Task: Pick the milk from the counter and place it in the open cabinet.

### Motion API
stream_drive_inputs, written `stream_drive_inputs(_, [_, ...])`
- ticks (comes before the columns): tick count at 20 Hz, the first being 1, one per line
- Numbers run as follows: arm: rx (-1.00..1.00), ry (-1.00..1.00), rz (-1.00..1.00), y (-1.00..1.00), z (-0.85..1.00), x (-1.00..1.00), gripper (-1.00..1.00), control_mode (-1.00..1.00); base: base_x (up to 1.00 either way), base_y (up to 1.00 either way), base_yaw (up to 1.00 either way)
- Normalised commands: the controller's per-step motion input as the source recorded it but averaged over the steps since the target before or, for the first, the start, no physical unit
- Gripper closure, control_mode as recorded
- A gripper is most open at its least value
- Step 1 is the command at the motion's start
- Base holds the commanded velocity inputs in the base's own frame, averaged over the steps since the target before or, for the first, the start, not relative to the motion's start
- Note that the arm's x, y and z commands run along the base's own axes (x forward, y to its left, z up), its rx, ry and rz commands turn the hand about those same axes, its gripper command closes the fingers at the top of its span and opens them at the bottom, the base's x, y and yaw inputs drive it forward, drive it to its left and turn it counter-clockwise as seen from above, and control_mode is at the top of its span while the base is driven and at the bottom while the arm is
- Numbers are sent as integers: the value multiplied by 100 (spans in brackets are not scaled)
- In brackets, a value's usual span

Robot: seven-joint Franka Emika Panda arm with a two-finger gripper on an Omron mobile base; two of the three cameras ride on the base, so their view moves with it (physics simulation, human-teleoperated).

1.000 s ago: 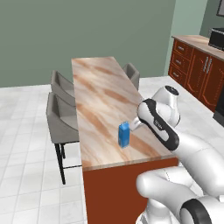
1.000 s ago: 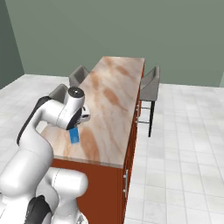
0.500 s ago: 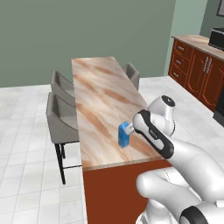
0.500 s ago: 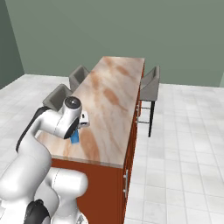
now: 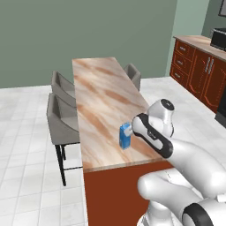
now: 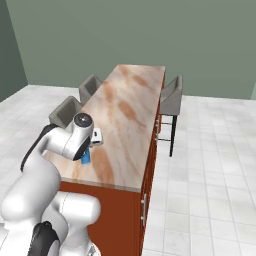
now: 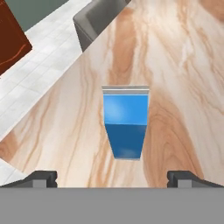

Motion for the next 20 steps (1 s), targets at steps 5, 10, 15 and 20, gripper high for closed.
stream_drive_inputs(5, [0, 0, 0, 0, -5, 22, -100, -100, 0, 0, 0])
stream_drive_inputs(10, [0, 0, 0, 5, -1, 22, -100, -100, 0, 0, 0])
stream_drive_inputs(15, [0, 0, -1, 15, -5, 15, -100, -100, 0, 0, 0])
stream_drive_inputs(20, [0, 0, 0, 15, -9, 1, -100, -100, 0, 0, 0])
